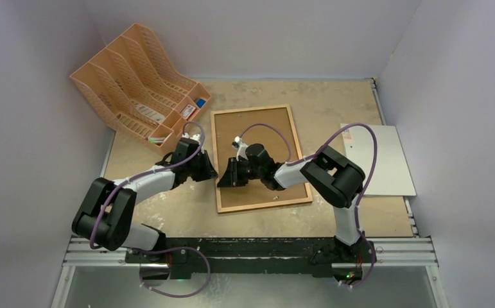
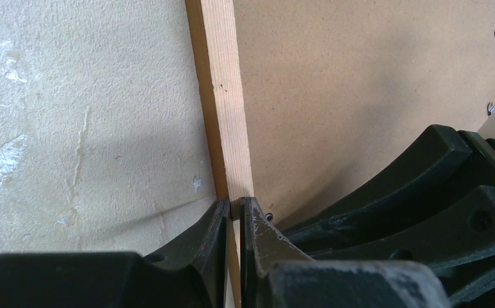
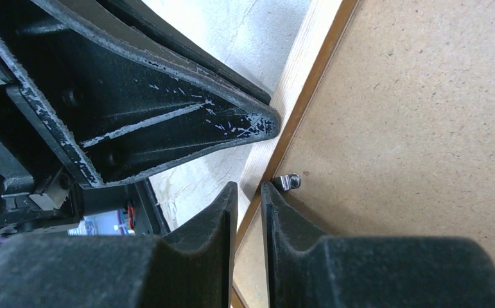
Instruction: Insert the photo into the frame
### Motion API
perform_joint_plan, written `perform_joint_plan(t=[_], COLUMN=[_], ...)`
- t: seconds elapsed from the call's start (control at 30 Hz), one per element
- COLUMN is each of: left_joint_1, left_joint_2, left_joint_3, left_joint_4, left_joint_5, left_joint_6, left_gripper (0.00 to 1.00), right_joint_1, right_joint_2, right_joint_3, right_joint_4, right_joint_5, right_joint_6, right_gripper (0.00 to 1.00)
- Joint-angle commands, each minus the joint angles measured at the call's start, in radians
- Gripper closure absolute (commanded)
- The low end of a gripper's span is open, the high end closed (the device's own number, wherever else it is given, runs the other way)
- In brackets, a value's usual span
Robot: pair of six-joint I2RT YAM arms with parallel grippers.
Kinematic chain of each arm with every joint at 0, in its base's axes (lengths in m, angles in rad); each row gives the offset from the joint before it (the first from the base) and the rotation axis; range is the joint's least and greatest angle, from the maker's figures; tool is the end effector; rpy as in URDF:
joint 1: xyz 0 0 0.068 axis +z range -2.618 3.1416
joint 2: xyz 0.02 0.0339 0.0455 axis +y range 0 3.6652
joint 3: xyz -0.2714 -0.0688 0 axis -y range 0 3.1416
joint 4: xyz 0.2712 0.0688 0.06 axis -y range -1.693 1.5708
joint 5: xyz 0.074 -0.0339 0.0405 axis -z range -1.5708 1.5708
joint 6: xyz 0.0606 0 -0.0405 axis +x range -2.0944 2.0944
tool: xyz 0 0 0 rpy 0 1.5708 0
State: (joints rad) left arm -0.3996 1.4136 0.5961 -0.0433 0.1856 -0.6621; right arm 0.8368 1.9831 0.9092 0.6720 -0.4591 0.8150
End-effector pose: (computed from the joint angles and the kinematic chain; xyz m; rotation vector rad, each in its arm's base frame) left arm 0.2663 -0.1246 0.1235 -0.2452 2.5257 -0.6795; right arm 0.2673 0.3364 0.1022 -0.3708 2.2367 1.4446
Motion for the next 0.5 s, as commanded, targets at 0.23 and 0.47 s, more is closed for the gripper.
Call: perform_joint_plan(t=[0.23, 0.47], left_joint_1=[-0.015, -0.015], left_joint_2=[0.035, 0.042], left_joint_3=[-0.046, -0.050], left_joint_4=[-0.009, -0.003], left_joint_5=[0.014, 0.015], left_joint_6=[-0.008, -0.013], left_gripper=[1.00, 0.92], right_joint_1=[0.024, 0.025], right_joint_2=[-0.100, -0.177], right_joint_3=[-0.074, -0.160], right_joint_4=[0.069, 0.051], right_joint_5=[0.121, 0.241], right_joint_6=[-0.035, 0.072], right_gripper=[0.75, 0.60])
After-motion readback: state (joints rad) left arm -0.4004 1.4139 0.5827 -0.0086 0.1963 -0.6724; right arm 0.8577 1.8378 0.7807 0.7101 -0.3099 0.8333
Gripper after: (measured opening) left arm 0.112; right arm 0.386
